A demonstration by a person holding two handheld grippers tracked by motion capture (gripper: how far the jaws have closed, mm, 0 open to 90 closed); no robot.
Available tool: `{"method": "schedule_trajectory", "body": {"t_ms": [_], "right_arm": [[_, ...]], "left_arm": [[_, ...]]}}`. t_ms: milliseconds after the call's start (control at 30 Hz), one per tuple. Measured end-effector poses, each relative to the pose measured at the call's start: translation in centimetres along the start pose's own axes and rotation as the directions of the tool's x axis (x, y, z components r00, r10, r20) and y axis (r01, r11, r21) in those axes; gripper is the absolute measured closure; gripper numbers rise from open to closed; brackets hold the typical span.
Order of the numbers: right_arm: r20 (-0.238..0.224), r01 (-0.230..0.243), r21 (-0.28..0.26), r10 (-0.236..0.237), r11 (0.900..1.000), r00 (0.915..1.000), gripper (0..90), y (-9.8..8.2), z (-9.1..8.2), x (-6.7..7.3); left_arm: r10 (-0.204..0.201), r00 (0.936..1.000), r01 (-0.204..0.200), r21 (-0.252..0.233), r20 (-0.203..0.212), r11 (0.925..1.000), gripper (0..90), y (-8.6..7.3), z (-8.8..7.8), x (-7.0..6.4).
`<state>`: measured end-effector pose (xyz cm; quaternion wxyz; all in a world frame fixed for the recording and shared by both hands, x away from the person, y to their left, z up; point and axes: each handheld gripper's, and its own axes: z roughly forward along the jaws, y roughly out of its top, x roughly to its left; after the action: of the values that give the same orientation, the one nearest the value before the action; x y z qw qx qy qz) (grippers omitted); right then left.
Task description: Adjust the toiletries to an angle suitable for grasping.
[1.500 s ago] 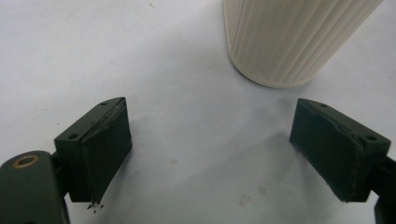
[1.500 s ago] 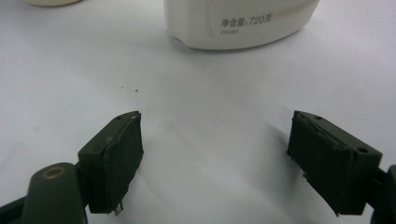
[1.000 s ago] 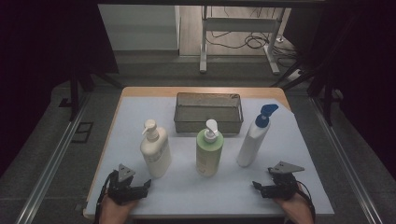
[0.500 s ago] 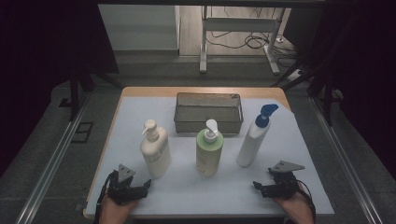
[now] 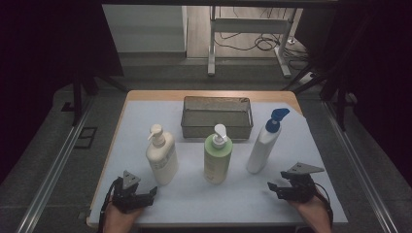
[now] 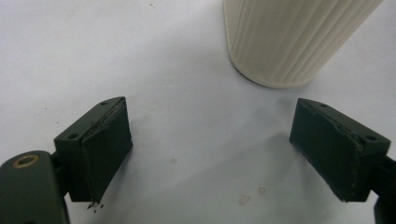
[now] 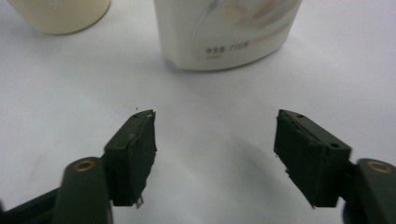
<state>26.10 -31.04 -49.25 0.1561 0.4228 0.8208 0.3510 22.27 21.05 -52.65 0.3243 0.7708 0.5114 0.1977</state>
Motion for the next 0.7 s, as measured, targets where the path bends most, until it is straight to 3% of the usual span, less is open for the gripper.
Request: {"method": "schedule_trajectory", "body": {"t_ms": [133,300,533,700], "right_arm": [[-0.007,-0.017,-0.019,0.017,1.0,0.9998,39.4,0.8,-0.5,-0.6],[-0.029,-0.047,-0.055,0.046,0.997,0.9985,56.1,1.6,-0.7,-1.6],[-0.02,-0.056,-0.051,0.055,0.997,0.9983,65.8,2.2,-0.3,-2.5],[-0.014,-0.059,-0.056,0.058,0.997,0.9982,78.0,2.8,0.4,-3.2]], "left_arm": [[-0.001,1.0,0.001,0.0,0.0,1.0,12.1,0.0,0.0,0.0],[0.0,1.0,0.0,-0.002,0.0,1.0,12.1,0.0,0.0,0.0],[0.0,1.0,0.0,-0.002,-0.001,1.0,12.1,0.0,0.0,0.0],[-0.002,1.0,0.002,-0.003,-0.001,1.0,12.2,0.0,0.0,0.0]]}}
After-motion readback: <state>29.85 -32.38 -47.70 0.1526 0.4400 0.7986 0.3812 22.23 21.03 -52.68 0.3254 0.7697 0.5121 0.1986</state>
